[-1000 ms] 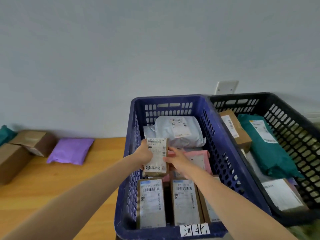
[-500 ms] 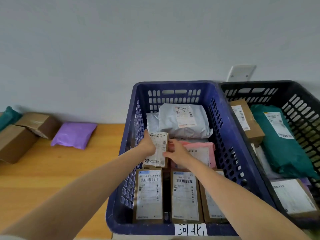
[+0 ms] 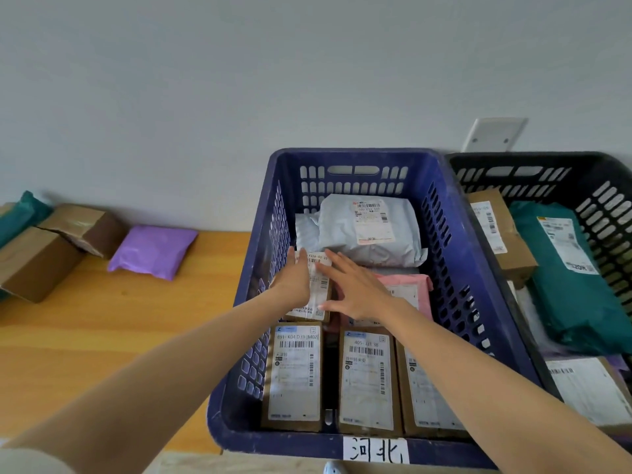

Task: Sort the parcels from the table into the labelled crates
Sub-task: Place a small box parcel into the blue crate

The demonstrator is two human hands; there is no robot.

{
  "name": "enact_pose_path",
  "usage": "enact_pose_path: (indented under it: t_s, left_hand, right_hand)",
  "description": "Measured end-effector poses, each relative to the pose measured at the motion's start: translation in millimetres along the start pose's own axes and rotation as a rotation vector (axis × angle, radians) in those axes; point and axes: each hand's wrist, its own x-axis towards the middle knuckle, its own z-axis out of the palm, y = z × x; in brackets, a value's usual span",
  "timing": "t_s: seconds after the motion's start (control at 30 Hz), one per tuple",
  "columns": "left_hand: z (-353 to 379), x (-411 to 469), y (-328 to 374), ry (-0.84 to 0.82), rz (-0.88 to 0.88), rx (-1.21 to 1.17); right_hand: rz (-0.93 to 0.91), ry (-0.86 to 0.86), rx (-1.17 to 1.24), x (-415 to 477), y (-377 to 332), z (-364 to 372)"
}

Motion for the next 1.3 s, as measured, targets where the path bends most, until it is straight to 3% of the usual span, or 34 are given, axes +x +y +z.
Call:
enact_pose_path:
  t_s: [0.33, 0.83, 1.0, 1.3]
  left_hand:
    - [7, 0, -4, -0.036, -0.005, -0.004]
    - [-1, -20, 1, 0.051, 0.081, 0.053]
    - [-18, -35, -1, 0.221, 0.125, -0.054]
    - [-75, -71, -20, 0.518, 0.299, -0.237]
  right_hand:
    - [-0.023, 0.004, -0.026, 4, 1, 14]
    - [0.023, 0.07, 0.158, -4, -2, 1]
    - [0.098, 0.116, 0.234, -6, -8, -17]
    - [0.131, 0.364, 0.287, 10, -57, -52]
